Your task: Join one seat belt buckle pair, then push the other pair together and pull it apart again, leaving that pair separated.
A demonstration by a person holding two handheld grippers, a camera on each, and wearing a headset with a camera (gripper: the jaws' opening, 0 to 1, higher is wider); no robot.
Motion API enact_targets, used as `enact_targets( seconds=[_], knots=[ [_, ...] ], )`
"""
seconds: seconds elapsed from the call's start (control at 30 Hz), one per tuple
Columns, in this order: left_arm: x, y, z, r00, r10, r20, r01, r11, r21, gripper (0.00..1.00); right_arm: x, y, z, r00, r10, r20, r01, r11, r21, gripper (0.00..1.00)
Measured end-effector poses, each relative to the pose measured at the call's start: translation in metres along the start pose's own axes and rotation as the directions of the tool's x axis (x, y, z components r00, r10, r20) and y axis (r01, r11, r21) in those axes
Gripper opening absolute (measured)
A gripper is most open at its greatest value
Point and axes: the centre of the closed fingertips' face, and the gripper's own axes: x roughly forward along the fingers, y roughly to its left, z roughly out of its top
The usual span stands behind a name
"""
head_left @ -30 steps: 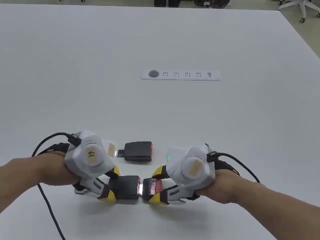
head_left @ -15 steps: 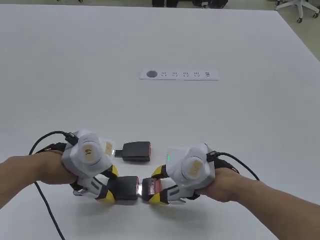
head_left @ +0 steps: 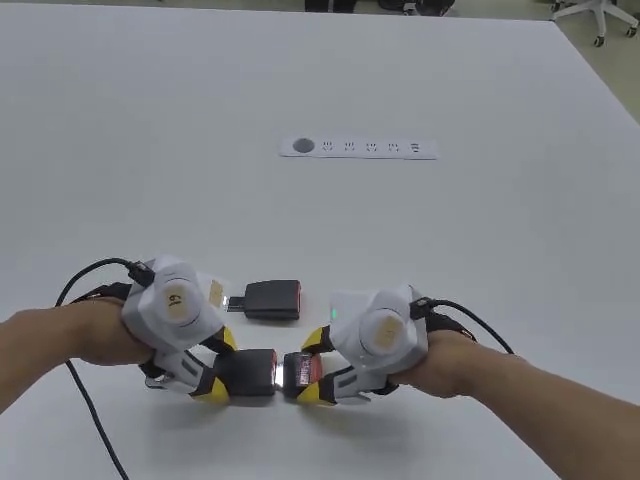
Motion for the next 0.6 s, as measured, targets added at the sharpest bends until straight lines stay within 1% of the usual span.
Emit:
enact_targets(
  seconds=[0.07,0.13,0.23,0.27,0.4,0.43,0.53,0.6],
  knots=[
    [-0.0005,-0.0009,0.0012,1.0,-0.004,0.007,0.005,1.0,-0.004,0.31,0.0001,0.0,0.0004,1.0,0.001,0.001,-0.001,1.0,-0.004,0.28],
    [-0.0002,0.0001,-0.0002,1.0,-0.002,0.01,0.002,1.0,-0.008,0.31,0.0006,-0.0005,0.0009,1.0,0.002,-0.001,-0.002,1.0,0.001,0.28],
    [-0.0001,-0.0004,0.0009,1.0,0.003,0.004,-0.003,1.0,-0.007,0.31,0.0004,-0.0004,0.0012,0.9999,0.006,-0.013,-0.006,1.0,-0.004,0.29],
    [-0.0002,-0.0003,0.001,1.0,0.006,0.004,-0.006,1.0,-0.01,0.31,0.0014,-0.003,0.0006,0.9999,0.006,-0.014,-0.006,1.0,-0.009,0.29],
    [-0.0009,-0.0018,0.0016,0.9997,0.009,0.021,-0.008,1.0,-0.014,0.31,0.0009,-0.0039,-0.0004,0.9999,0.007,-0.012,-0.008,1.0,-0.015,0.29],
    [-0.0006,-0.0009,0.0002,0.9997,0.007,0.024,-0.007,1.0,-0.015,0.31,0.0009,-0.0039,-0.0005,0.9999,0.008,-0.012,-0.008,1.0,-0.015,0.29],
    [0.0008,-0.0013,0.0004,0.9998,0.004,0.021,-0.004,1.0,-0.01,0.31,0.001,-0.004,0.0,0.9999,0.009,-0.014,-0.009,1.0,-0.011,0.29],
    [0.001,0.0001,0.0004,0.9998,0.009,0.019,-0.009,1.0,0.004,0.32,-0.0004,-0.0028,-0.0015,0.9996,0.014,-0.027,-0.015,0.999,-0.032,0.3]
  ],
)
